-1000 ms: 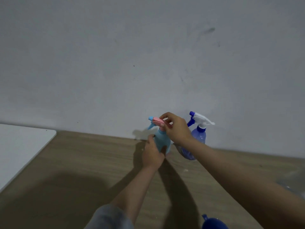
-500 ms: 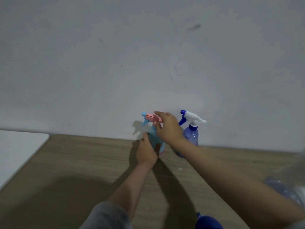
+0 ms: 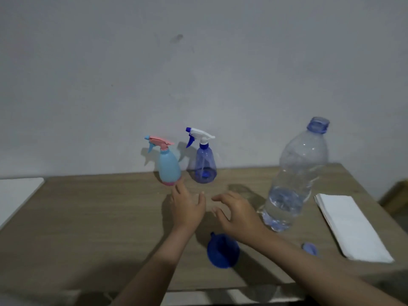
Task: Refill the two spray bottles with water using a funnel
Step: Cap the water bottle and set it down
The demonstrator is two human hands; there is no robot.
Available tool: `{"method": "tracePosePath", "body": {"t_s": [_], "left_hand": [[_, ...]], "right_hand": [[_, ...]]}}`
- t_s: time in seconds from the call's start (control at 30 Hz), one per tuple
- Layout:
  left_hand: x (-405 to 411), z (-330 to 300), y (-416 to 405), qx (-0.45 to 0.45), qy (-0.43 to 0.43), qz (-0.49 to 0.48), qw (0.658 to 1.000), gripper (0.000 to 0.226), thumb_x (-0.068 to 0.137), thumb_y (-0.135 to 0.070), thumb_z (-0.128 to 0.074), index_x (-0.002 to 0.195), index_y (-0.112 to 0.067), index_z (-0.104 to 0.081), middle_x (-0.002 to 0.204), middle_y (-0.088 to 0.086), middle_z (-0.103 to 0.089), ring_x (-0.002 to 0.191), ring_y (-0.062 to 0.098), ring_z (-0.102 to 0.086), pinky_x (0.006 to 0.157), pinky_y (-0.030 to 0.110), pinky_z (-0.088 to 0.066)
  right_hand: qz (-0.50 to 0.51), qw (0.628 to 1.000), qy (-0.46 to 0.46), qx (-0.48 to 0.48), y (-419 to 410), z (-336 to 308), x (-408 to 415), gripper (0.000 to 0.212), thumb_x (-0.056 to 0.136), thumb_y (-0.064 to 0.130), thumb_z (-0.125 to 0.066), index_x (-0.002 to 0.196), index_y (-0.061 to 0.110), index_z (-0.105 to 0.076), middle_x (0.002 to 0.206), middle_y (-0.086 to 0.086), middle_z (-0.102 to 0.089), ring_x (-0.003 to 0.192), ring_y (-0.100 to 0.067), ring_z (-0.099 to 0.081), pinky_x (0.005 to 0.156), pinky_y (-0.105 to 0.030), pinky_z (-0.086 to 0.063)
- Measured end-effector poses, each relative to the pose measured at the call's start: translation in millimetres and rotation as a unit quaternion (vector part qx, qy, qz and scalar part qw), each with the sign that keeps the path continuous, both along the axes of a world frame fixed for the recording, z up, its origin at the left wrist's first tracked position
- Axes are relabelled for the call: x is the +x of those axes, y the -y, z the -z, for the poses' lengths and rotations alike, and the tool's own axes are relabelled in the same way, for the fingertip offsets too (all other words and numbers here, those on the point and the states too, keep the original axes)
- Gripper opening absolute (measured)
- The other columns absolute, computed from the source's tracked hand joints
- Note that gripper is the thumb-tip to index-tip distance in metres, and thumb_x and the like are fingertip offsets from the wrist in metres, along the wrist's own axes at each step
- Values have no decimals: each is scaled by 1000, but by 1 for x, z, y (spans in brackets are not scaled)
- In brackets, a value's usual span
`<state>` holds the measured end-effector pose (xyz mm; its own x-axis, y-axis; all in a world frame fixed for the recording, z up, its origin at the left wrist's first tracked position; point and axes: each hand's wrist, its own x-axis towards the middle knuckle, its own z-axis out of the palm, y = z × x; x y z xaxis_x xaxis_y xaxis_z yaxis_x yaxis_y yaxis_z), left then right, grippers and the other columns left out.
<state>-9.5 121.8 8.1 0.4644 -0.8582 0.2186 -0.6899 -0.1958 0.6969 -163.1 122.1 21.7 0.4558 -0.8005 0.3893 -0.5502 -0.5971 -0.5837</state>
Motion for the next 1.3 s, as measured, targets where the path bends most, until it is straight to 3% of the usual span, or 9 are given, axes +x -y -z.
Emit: {"method": "tracePosePath", "body": {"t_s": [0.17, 0.27, 0.43, 0.63, 0.8, 0.9, 1.07, 1.17, 1.3], "left_hand": [[-91, -11, -29, -40, -56, 61, 996, 71, 85, -42, -61, 143, -19, -28, 142, 3, -38, 128, 20, -42, 103, 40, -39], [-142, -18, -35, -70, -74, 78, 992, 78, 80, -46, -67, 143, -19, -29, 145, 2, -36, 133, 17, -37, 103, 29, -34], [-199, -40, -26, -110, -134, 129, 976, 103, 69, -52, -76, 147, -25, -15, 153, -2, -25, 139, 10, -26, 107, 25, -29], [-235, -66, 4, -131, -129, 105, 977, 107, 68, -46, -80, 148, -20, -13, 152, 0, -26, 138, 15, -28, 105, 24, -29], [-245, -63, 11, -150, -101, 65, 981, 94, 78, -34, -74, 148, -16, -14, 148, 7, -29, 135, 18, -34, 98, 19, -28], [-246, -61, 11, -152, -83, 55, 983, 92, 79, -33, -72, 148, -15, -13, 148, 8, -29, 135, 19, -33, 99, 19, -27], [-251, -59, 11, -137, -30, 34, 990, 91, 81, -36, -68, 148, -13, -10, 147, 11, -30, 133, 25, -35, 98, 24, -31], [-252, -61, 13, -126, -17, 23, 992, 91, 81, -34, -69, 147, -11, -11, 145, 12, -31, 131, 27, -37, 100, 32, -37], [-254, -62, 11, -115, -13, 16, 993, 89, 82, -34, -68, 147, -11, -11, 146, 11, -29, 133, 26, -36, 100, 33, -39]], "right_hand": [[55, 997, -48, 16, -35, 35, -113, 22, 83, 25, -59, 99, 15, -70, 95, -1, -68, 87, -18, -63, 72, -21, -44], [99, 991, -84, 39, -38, 52, -171, 25, 82, 26, -57, 98, 13, -70, 96, -5, -67, 87, -25, -63, 68, -27, -47], [112, 962, -227, 106, -30, 68, -219, 43, 88, 33, -56, 129, 21, -51, 127, -2, -51, 113, -19, -49, 88, -31, -50], [59, 963, -250, 84, -26, 83, -224, 32, 89, 23, -54, 121, 23, -58, 119, -2, -51, 109, -19, -45, 90, -27, -43], [74, 984, -77, 146, -14, 74, -231, 20, 88, 24, -60, 108, 19, -61, 105, -1, -52, 91, -15, -57, 83, -30, -52], [87, 983, 97, 128, 0, 35, -236, 14, 84, 15, -66, 96, 18, -61, 94, -1, -61, 78, -6, -60, 70, -13, -49], [72, 922, 375, 57, 27, -62, -226, 24, 84, 6, -69, 101, 23, -68, 88, -3, -67, 71, -3, -62, 70, -14, -49], [35, 893, 449, 15, 37, -117, -217, 18, 84, 4, -69, 97, 16, -68, 86, -3, -67, 76, -7, -63, 72, -15, -50], [9, 893, 450, 8, 50, -149, -196, 13, 82, 10, -73, 91, 13, -64, 86, 4, -67, 81, -7, -64, 73, -24, -54]]}}
